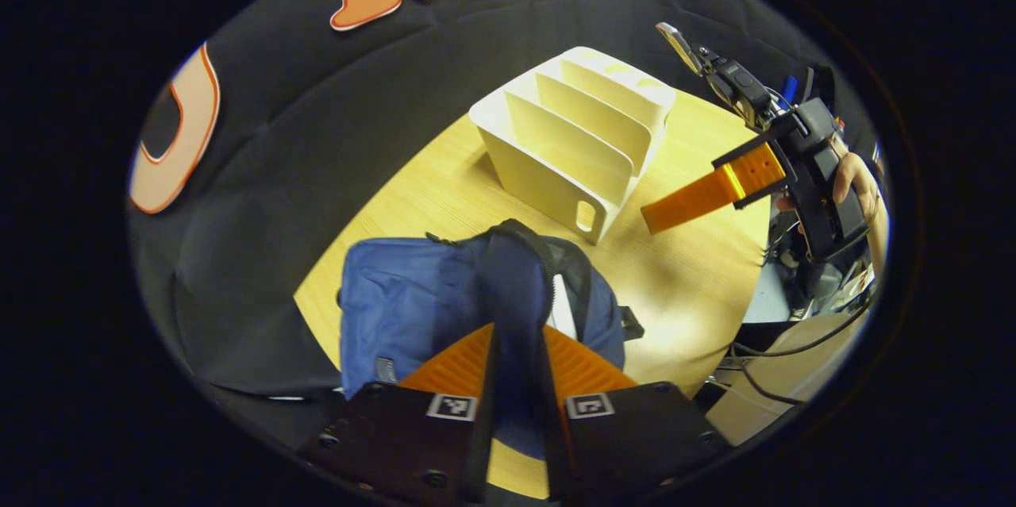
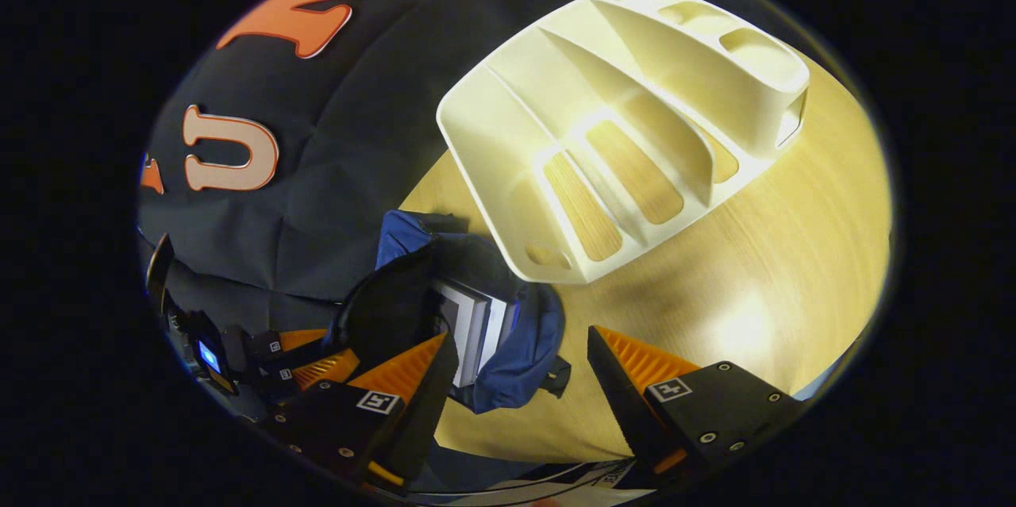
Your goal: Open the schoolbag, grab two books from the bookshelf and put them into the schoolbag.
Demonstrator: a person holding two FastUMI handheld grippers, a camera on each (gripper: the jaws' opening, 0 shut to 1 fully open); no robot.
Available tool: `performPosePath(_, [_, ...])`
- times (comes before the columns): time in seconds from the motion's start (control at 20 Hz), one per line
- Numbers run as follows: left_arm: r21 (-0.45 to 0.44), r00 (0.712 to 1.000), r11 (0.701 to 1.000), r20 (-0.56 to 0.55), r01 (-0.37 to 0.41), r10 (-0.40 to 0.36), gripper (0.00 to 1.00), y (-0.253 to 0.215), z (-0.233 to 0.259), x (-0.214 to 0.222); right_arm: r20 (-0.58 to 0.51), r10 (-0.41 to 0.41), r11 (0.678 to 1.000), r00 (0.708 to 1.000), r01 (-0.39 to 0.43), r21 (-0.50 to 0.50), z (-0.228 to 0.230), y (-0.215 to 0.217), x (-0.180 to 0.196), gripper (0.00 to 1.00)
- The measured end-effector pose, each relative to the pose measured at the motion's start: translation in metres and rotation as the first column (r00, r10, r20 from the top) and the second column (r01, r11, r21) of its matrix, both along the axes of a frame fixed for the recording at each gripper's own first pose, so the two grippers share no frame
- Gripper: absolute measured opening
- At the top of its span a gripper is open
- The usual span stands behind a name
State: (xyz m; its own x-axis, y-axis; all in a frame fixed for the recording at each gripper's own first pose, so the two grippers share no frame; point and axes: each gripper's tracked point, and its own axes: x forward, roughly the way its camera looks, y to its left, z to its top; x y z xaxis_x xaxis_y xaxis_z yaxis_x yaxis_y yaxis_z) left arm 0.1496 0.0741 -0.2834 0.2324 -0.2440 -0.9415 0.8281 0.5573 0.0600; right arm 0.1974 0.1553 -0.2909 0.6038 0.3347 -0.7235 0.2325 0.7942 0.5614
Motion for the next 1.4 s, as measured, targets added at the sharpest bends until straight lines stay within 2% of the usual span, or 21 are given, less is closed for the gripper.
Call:
performPosePath(0.05, [0.008,1.000,1.000,-0.007,-0.013,0.013,0.53,0.001,-0.006,-0.006,-0.011,0.013,1.000,1.000,-0.013,-0.005,0.000,-0.006,-0.003,0.97])
performPosePath(0.15, [0.025,0.999,0.999,-0.028,-0.045,0.045,1.00,-0.003,-0.021,-0.020,-0.036,0.044,0.999,0.998,-0.045,-0.030,-0.001,-0.023,-0.010,0.97])
performPosePath(0.2, [0.025,0.997,0.998,-0.037,-0.063,0.064,0.98,-0.010,-0.027,-0.025,-0.047,0.059,0.997,0.997,-0.061,-0.049,-0.002,-0.033,-0.013,0.97])
performPosePath(0.3, [0.012,0.993,0.994,-0.041,-0.109,0.109,0.99,-0.025,-0.036,-0.035,-0.065,0.080,0.993,0.995,-0.086,-0.086,-0.001,-0.055,-0.020,0.97])
performPosePath(0.45, [-0.061,0.974,0.973,0.002,-0.224,0.225,0.99,-0.062,-0.030,-0.036,-0.041,0.103,0.984,0.994,-0.108,-0.140,0.015,-0.090,-0.024,0.98])
performPosePath(0.6, [-0.195,0.933,0.919,0.043,-0.343,0.358,0.99,-0.109,-0.008,-0.029,0.060,0.124,0.966,0.990,-0.107,-0.235,0.049,-0.130,-0.022,0.98])
performPosePath(0.75, [-0.313,0.886,0.867,0.131,-0.389,0.445,0.99,-0.144,0.017,-0.022,0.211,0.150,0.934,0.966,-0.069,-0.349,0.092,-0.165,-0.021,0.98])
performPosePath(0.85, [-0.381,0.859,0.840,0.185,-0.386,0.478,0.99,-0.158,0.035,-0.022,0.312,0.185,0.910,0.932,-0.042,-0.412,0.119,-0.175,-0.019,0.97])
performPosePath(0.95, [-0.453,0.834,0.800,0.190,-0.394,0.518,0.99,-0.163,0.035,-0.023,0.411,0.212,0.894,0.886,-0.005,-0.449,0.145,-0.178,-0.021,0.97])
performPosePath(1.05, [-0.504,0.786,0.763,0.235,-0.405,0.572,0.99,-0.149,0.034,-0.016,0.502,0.231,0.891,0.833,0.026,-0.453,0.171,-0.180,-0.028,0.97])
performPosePath(1.15, [-0.557,0.717,0.740,0.331,-0.377,0.614,0.99,-0.138,0.046,-0.007,0.579,0.245,0.885,0.778,0.064,-0.461,0.195,-0.187,-0.037,0.97])
performPosePath(1.2, [-0.581,0.685,0.731,0.369,-0.357,0.628,0.98,-0.131,0.050,-0.006,0.606,0.241,0.879,0.758,0.094,-0.467,0.204,-0.191,-0.041,0.97])
performPosePath(1.3, [-0.596,0.638,0.732,0.430,-0.331,0.639,0.98,-0.125,0.057,-0.006,0.647,0.237,0.868,0.724,0.141,-0.476,0.212,-0.194,-0.041,0.97])
performPosePath(1.4, [-0.599,0.611,0.739,0.470,-0.308,0.637,0.98,-0.125,0.066,-0.008,0.693,0.240,0.850,0.680,0.198,-0.488,0.216,-0.197,-0.036,0.97])
